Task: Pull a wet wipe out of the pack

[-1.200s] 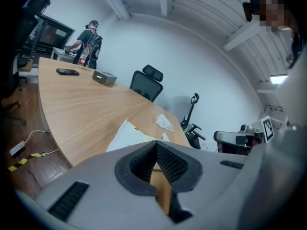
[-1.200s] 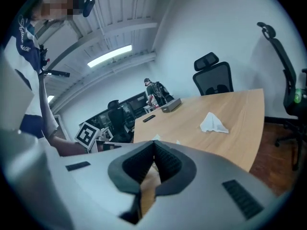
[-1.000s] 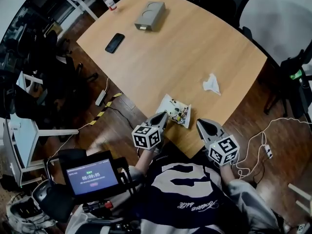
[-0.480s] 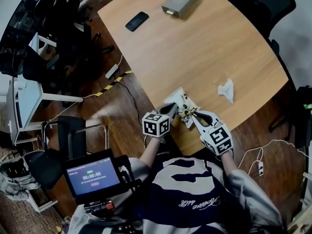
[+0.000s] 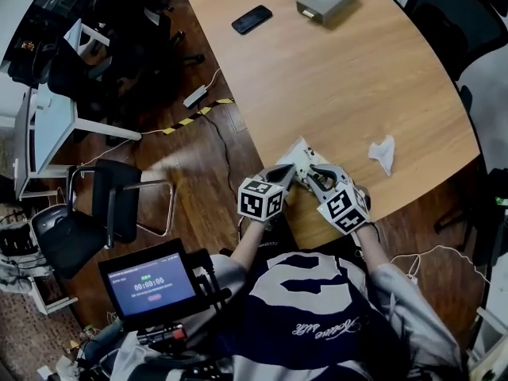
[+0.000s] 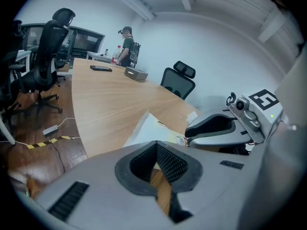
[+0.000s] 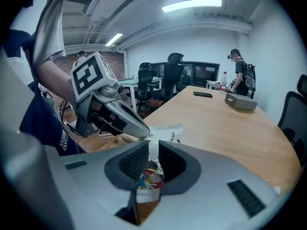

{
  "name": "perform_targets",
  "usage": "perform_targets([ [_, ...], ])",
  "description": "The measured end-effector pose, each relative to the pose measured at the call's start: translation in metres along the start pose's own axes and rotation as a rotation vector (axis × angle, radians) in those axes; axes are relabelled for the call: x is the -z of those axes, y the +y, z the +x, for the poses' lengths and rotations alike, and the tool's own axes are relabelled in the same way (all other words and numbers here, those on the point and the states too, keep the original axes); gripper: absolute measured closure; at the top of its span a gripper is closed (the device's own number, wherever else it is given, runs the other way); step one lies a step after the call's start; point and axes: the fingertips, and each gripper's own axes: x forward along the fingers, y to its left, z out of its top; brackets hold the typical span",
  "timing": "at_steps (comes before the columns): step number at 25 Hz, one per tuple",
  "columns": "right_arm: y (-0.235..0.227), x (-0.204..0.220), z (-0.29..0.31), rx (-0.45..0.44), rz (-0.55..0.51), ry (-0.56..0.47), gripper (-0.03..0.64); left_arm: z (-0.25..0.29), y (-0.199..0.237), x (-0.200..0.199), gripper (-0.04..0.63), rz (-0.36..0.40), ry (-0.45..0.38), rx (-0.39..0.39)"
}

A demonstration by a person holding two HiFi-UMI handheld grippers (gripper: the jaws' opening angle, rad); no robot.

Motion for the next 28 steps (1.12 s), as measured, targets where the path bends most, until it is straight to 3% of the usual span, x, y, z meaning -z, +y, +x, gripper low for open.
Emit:
perform_targets([
  [3,0.001,0.005,0.01,-0.008,0.004,0.021,0.557,-0.001,0.013,0.007,0.592,0.007,0.019,-0.036],
  [12,-0.001,0.013,0.022,-0.005,0.017,0.085,0.557,0.01,0.014,0.017,0.592,0.066,0.045,-0.044],
  [18,0.003,0.026,0.031,0.026,-0.082,0.205,0.558,0.013,0.01,0.021,0.592,0.081,0.043,-0.029],
  [22,0.001,0.034,0.034,0.046,-0.135,0.24,0.6,0.015,0.008,0.023,0.592,0.088,0.032,-0.025],
  [25,0.0,0.034,0.031,0.03,-0.093,0.231,0.606,0.016,0.007,0.023,0.592,0.078,0.023,-0.01],
  [28,0.0,0.026,0.023,0.015,0.023,0.18,0.611,0.016,0.007,0.022,0.592,0.071,0.016,0.0],
])
